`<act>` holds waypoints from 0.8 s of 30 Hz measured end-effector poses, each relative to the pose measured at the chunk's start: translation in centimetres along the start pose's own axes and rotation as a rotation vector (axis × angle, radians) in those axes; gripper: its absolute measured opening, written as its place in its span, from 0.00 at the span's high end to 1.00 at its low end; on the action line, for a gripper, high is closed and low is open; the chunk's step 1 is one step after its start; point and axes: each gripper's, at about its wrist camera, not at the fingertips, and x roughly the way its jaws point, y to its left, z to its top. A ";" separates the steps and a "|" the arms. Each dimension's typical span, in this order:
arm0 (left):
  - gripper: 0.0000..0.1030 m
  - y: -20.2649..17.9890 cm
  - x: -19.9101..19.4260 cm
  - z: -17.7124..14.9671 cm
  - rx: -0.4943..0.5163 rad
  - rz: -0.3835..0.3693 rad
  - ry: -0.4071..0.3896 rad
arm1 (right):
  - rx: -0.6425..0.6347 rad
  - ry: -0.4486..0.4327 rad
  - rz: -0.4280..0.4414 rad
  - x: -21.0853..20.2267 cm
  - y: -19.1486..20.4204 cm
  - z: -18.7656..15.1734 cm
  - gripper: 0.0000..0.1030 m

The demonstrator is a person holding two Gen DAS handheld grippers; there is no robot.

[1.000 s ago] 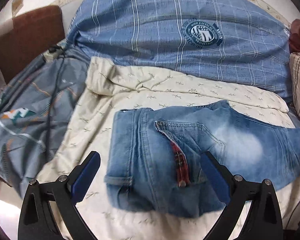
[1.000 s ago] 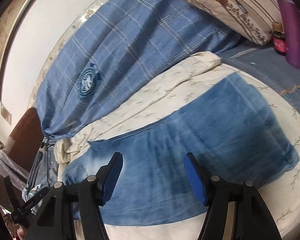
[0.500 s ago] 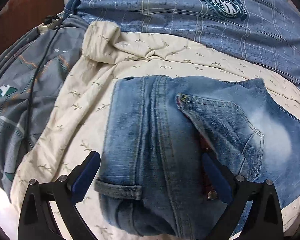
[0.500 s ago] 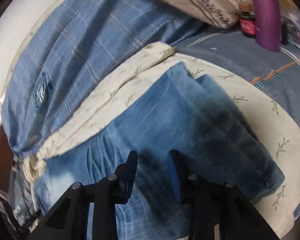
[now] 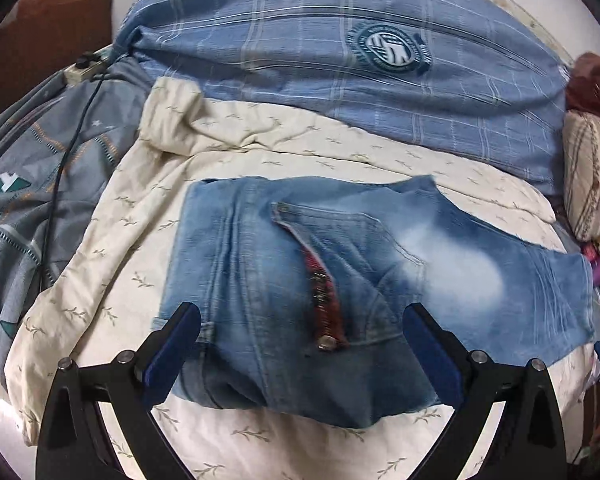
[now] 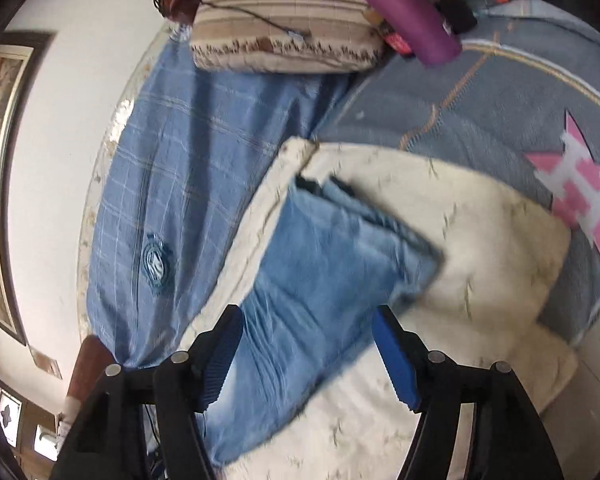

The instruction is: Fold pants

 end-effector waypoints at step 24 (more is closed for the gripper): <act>0.01 1.0 5.0 0.3 -0.007 0.084 0.099 | 0.089 0.036 -0.101 4.9 -2.8 2.5 0.60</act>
